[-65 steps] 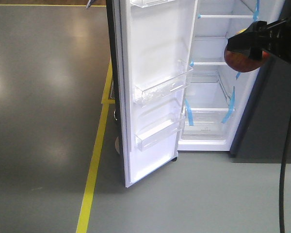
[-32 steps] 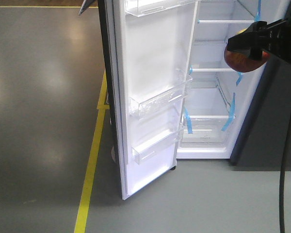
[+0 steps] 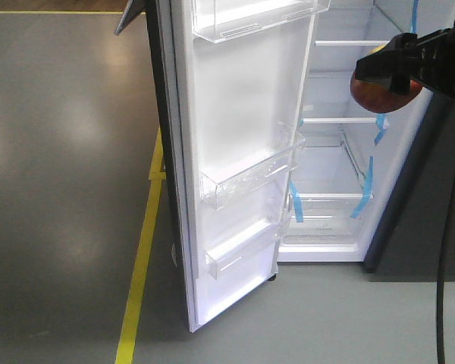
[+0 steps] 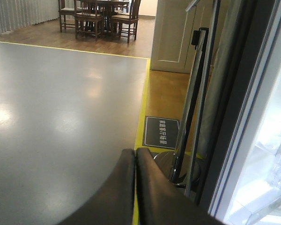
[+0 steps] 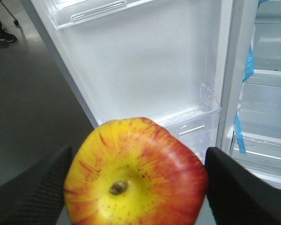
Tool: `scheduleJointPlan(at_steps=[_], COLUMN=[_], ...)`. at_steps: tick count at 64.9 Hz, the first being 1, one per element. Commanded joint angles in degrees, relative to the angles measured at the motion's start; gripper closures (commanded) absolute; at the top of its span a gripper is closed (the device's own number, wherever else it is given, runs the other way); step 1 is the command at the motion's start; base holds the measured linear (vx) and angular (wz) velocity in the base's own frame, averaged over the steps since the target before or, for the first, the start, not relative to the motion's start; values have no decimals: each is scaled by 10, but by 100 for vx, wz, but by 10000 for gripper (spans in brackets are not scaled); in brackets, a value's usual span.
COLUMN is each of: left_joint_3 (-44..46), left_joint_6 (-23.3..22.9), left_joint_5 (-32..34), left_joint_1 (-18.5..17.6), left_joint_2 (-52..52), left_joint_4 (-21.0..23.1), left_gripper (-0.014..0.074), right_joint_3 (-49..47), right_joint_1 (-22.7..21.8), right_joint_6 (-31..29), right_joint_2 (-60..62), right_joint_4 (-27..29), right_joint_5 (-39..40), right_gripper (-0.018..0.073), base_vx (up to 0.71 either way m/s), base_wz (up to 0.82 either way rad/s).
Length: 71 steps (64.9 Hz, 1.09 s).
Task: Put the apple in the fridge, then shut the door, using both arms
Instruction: 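Drive up to the refrigerator opening with the apple held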
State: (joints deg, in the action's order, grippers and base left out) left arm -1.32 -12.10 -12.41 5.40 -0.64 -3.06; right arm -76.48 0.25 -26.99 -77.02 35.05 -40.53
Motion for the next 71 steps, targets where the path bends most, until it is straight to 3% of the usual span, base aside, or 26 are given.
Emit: scheduleJointPlan(at_steps=[1, 71], left_joint_3=[-17, -17], left_joint_6=[-1, -1], left_joint_5=[42, 42], left_joint_1=[-3, -3], left_joint_2=[-9, -9], left_joint_4=[0, 0], left_gripper=[601, 601], right_joint_3=[-18, -18], right_joint_1=[-1, -1], right_joint_6=[-6, -6], right_joint_2=[18, 18], right_joint_4=[17, 17], right_joint_5=[34, 34], right_gripper=[564, 564], base_vx=[13, 7], base_wz=[-2, -3])
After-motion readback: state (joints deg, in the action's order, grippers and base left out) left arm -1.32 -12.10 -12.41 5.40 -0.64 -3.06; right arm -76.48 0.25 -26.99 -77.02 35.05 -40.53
